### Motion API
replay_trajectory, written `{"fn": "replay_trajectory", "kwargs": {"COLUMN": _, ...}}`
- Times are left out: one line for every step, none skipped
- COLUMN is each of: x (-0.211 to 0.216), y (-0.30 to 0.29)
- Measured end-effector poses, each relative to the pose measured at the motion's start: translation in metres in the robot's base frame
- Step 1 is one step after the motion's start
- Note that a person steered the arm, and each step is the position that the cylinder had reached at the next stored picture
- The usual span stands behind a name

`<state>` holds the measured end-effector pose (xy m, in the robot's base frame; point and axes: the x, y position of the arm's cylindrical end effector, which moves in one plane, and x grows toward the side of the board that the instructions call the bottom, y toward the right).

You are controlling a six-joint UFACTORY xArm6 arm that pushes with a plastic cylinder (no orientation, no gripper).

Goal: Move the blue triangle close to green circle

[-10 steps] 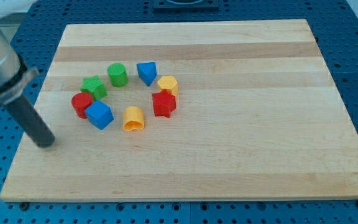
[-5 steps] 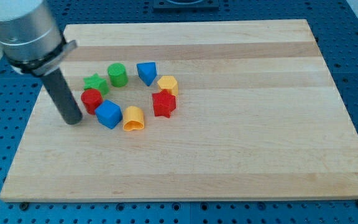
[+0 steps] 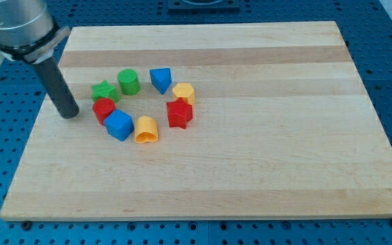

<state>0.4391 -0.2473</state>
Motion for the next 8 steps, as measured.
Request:
{"fn": "replay_trajectory", "kwargs": {"x": -0.017, "y": 0.000}}
{"fn": "replay_trajectory", "kwargs": {"x": -0.026, "y": 0.006}}
{"fn": "replay_trajectory", "kwargs": {"x": -0.026, "y": 0.009}}
{"fn": "replay_trajectory", "kwargs": {"x": -0.027, "y": 0.009}}
{"fn": "replay_trajectory", "kwargs": {"x": -0.055, "y": 0.010}}
{"fn": "replay_trajectory", "kwargs": {"x": -0.125, "y": 0.024}}
{"fn": "replay_trajectory", "kwargs": {"x": -0.173, "y": 0.085}}
{"fn": "replay_trajectory", "kwargs": {"x": -0.129, "y": 0.174}}
